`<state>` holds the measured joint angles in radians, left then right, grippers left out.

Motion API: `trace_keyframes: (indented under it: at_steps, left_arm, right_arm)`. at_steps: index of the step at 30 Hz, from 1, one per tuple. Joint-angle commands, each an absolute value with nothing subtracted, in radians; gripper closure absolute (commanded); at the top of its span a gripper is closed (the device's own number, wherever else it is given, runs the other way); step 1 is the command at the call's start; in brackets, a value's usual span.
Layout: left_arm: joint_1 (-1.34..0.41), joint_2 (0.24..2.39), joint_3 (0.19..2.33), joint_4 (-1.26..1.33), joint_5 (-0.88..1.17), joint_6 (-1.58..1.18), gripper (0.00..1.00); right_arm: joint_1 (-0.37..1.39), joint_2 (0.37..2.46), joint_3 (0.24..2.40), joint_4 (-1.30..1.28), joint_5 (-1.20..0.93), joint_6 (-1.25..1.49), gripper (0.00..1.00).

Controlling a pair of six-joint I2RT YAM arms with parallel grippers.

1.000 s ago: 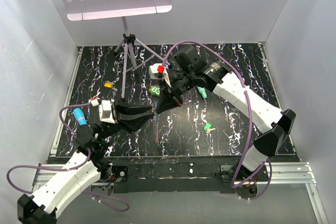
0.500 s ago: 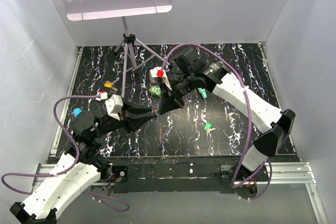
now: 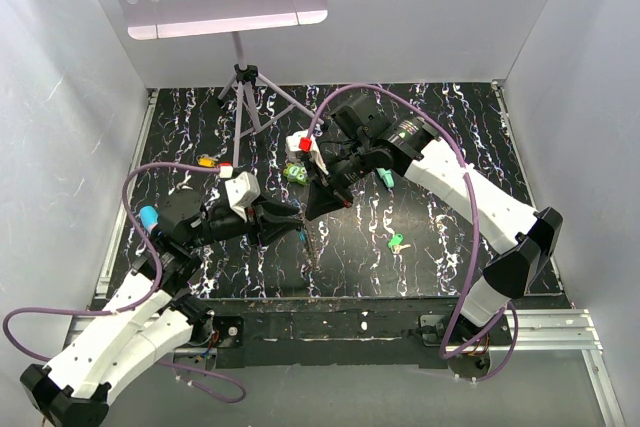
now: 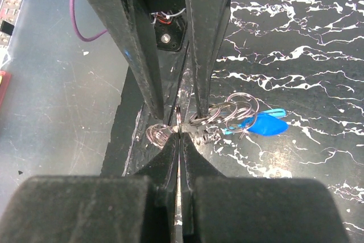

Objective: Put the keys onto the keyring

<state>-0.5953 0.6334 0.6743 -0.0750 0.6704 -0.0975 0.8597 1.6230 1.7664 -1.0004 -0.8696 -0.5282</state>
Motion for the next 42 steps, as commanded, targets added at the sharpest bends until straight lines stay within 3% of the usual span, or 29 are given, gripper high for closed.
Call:
trace_keyframes:
  at_steps: [1,6,28,30,33,42]
  left_arm:
    - [-0.600,0.649,0.715,-0.058,0.695,-0.083,0.71]
    - [-0.600,0.647,0.712,-0.049,0.692,-0.086,0.77]
    - [-0.600,0.666,0.693,-0.008,0.724,-0.117,0.83]
    - [-0.600,0.667,0.695,-0.008,0.727,-0.117,0.86]
    - [-0.598,0.672,0.698,-0.008,0.735,-0.115,1.00]
    - [-0.600,0.646,0.675,-0.020,0.715,-0.123,1.00]
  right_arm:
    - [0.865,1.609,1.778,-1.011,-0.902,-0.542,0.99]
    - [0.864,1.614,1.784,-1.015,-0.908,-0.543,0.99]
    - [0.867,1.620,1.789,-1.019,-0.920,-0.538,0.99]
    - [0.867,1.621,1.789,-1.019,-0.920,-0.540,0.99]
    - [0.865,1.620,1.789,-1.017,-0.920,-0.537,0.99]
    - [0.865,1.609,1.795,-1.002,-0.945,-0.515,0.97]
